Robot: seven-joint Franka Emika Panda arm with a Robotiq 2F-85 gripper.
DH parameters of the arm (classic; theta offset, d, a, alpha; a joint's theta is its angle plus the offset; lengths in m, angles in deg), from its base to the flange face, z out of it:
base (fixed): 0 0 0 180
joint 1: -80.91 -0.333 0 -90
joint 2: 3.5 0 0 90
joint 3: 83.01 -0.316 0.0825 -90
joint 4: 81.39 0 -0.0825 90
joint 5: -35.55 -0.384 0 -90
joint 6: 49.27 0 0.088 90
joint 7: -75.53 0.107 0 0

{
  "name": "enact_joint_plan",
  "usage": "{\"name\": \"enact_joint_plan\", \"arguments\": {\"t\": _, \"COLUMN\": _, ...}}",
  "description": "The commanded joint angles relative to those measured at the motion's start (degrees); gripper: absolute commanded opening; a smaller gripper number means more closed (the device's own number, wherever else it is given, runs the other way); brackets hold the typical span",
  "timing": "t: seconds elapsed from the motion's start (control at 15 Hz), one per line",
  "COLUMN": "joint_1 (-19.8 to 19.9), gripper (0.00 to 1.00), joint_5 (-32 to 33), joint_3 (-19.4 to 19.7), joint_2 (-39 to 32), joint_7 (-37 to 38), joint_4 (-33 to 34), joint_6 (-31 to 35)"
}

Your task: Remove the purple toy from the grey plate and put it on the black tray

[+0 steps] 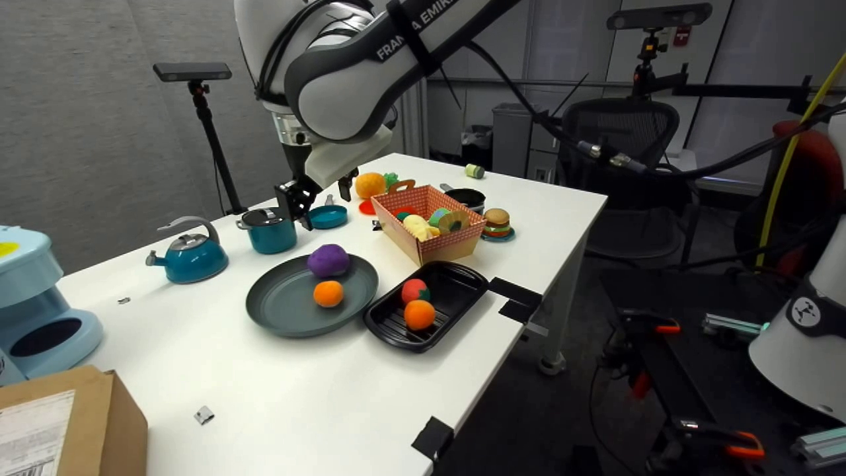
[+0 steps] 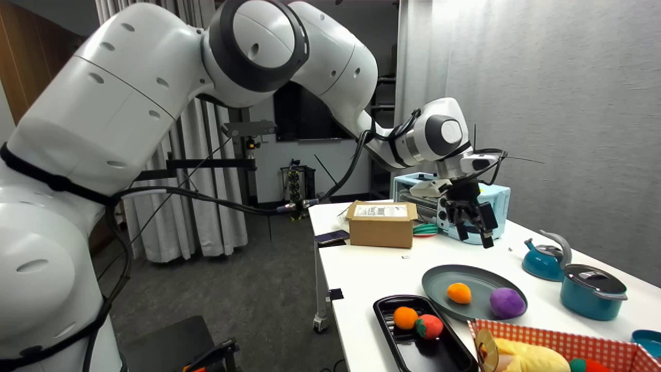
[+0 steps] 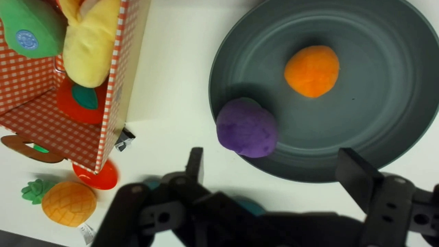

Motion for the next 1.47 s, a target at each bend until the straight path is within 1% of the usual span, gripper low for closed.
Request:
{"name": "enact_joint_plan", "arguments": {"t": 0.0, "joint_1": -0.2, "gripper": 1.00, "joint_5": -1.0, "joint_3": 0.3, "joint_2": -0.4, "joint_7": 0.1, "joint_4": 0.7, "joint_6": -0.1}}
{"name": "enact_joint_plan", "arguments": {"t": 0.27, "joint_1": -0.2, "gripper": 1.00, "joint_5": -1.9, "joint_3": 0.0, "joint_2": -1.0, "joint_7": 0.4, "joint_4": 1.9, "joint_6": -0.1}}
{"name": "enact_joint_plan", "arguments": {"t": 0.47, "joint_1": -0.8, "gripper": 1.00, "joint_5": -0.9, "joint_3": 0.0, "joint_2": -2.0, "joint_7": -0.1, "joint_4": 2.1, "joint_6": 0.9}}
{"name": "enact_joint_plan", "arguments": {"t": 0.67, "joint_1": -1.2, "gripper": 1.00, "joint_5": 0.4, "joint_3": 1.3, "joint_2": -4.1, "joint_7": 1.1, "joint_4": 3.3, "joint_6": 0.4}}
{"name": "enact_joint_plan", "arguments": {"t": 1.07, "joint_1": -0.3, "gripper": 1.00, "joint_5": 1.1, "joint_3": 4.5, "joint_2": -8.8, "joint_7": 1.8, "joint_4": 5.6, "joint_6": 0.1}}
{"name": "enact_joint_plan", "arguments": {"t": 1.4, "joint_1": 0.7, "gripper": 1.00, "joint_5": 0.3, "joint_3": 4.4, "joint_2": -13.3, "joint_7": -0.7, "joint_4": 9.2, "joint_6": 1.1}}
